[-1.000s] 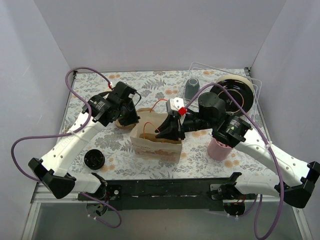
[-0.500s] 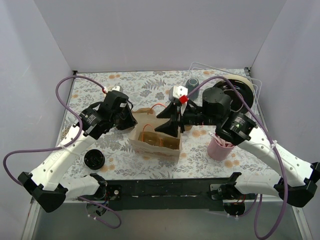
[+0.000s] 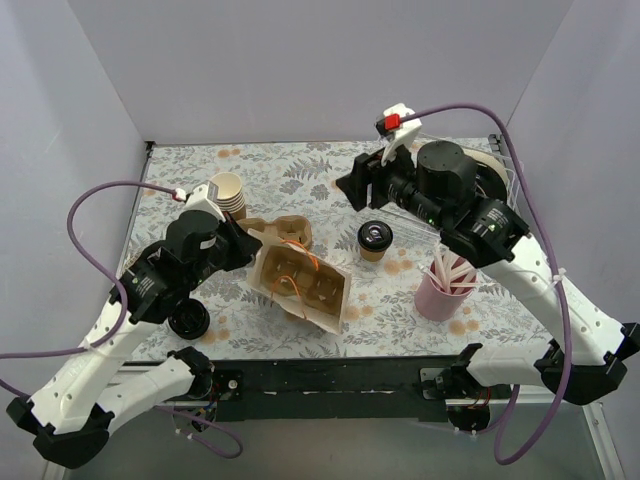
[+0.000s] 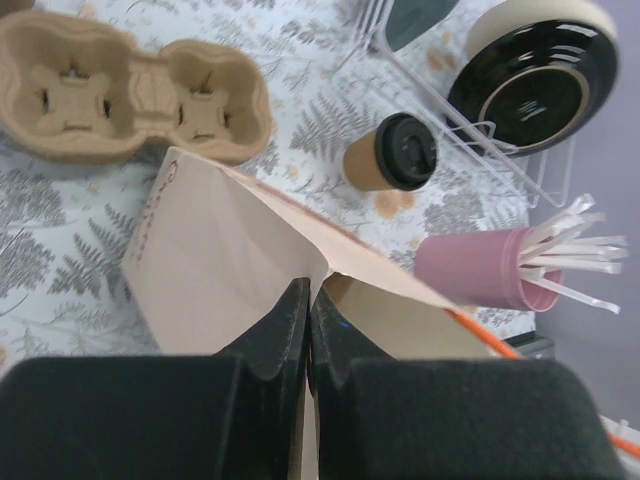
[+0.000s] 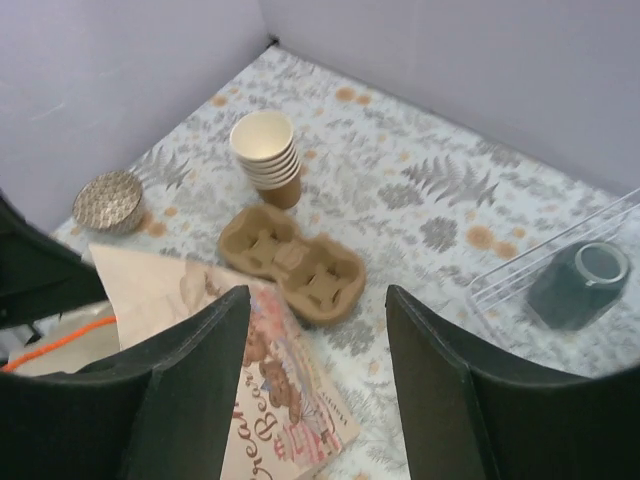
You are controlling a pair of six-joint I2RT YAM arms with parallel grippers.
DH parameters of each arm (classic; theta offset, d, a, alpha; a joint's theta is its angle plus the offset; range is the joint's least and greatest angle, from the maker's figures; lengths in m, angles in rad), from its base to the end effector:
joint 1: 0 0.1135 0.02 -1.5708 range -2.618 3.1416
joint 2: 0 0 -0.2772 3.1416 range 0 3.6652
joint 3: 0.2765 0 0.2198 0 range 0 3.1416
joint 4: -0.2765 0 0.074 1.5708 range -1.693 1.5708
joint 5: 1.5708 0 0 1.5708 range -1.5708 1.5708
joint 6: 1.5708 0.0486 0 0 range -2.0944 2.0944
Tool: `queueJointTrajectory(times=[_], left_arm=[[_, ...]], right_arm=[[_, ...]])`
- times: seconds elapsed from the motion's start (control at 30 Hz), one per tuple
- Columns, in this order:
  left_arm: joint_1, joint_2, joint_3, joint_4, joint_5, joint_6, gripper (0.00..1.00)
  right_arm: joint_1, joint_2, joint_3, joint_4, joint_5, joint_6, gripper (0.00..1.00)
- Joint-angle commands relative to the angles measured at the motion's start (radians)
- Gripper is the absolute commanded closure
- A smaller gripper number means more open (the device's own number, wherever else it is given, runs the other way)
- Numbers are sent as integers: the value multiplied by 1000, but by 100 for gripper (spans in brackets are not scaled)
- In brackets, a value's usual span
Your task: Pack the takeout coffee
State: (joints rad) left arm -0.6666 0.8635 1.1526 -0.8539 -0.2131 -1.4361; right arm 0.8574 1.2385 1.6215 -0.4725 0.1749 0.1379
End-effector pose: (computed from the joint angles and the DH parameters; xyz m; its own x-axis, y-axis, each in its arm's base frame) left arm 0.1070 -0.0711 0.3770 -0.5162 -0.8262 -0.2256 -0.3545 0.4459 -0.8218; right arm 0.1534 0.1643 0.4993 -0.1447 0.0397 -0.9887 -0.6171 0.7774 0.1215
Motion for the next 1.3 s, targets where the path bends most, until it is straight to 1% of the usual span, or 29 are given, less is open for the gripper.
queueJointTrajectory(times=[0.0, 0.07, 0.13, 0.23, 0.37, 0.47, 0.5, 0.53, 0.6, 0.67, 0.77, 0.8, 0.87, 0.9, 0.93, 0.97, 1.0, 1.03, 1.1, 1.17, 1.27], left_arm=[[4, -53, -50, 162, 35, 29, 100], [4, -70, -66, 185, 46, 40, 100], [4, -95, -85, 188, 47, 43, 100], [4, -104, -103, 181, 46, 46, 100], [4, -64, -80, 127, 47, 45, 100], [4, 3, -2, 23, 8, 26, 100], [4, 15, 25, -8, -35, 14, 100], [4, 29, 71, -60, -48, -7, 100], [4, 38, 94, -73, -57, -18, 100], [4, 67, 140, -126, -83, -59, 100], [4, 110, 188, -198, -71, -113, 100], [4, 139, 197, -217, -57, -124, 100], [4, 175, 237, -287, -33, -144, 100], [4, 201, 252, -304, -22, -148, 100], [4, 218, 269, -336, -16, -147, 100], [4, 229, 289, -350, 1, -149, 100], [4, 241, 320, -362, 9, -150, 100], [4, 265, 338, -394, 14, -153, 100], [4, 290, 381, -418, 37, -155, 100], [4, 318, 397, -435, 63, -147, 100], [4, 328, 395, -438, 86, -124, 89]], right_arm=[[3, -79, -124, 60, -92, 71, 35], [3, -129, -202, 90, -81, 77, 35], [3, -152, -233, 118, -71, 71, 35], [3, -136, -223, 75, -38, 65, 35], [3, -97, -186, 3, 20, 61, 36], [3, -71, -138, -34, -12, 68, 37], [3, -64, -108, -44, -52, 71, 37], [3, -51, -94, -60, -75, 74, 37], [3, -42, -69, -101, -121, 81, 37], [3, -33, -51, -145, -127, 94, 37], [2, -13, -49, -220, -54, 92, 37], [2, -7, -57, -238, 2, 85, 37], [-27, 47, -34, -297, 43, 83, 37], [-52, 74, -14, -367, 31, 97, 37], [-117, 137, 7, -399, 6, 110, 36], [-145, 165, 49, -425, -15, 132, 36], [-167, 188, 54, -454, -43, 134, 35], [-197, 225, 58, -457, -52, 134, 34], [-210, 246, 49, -451, -29, 123, 32], [-236, 277, 41, -440, -47, 117, 29], [-277, 331, 46, -462, -92, 121, 27]])
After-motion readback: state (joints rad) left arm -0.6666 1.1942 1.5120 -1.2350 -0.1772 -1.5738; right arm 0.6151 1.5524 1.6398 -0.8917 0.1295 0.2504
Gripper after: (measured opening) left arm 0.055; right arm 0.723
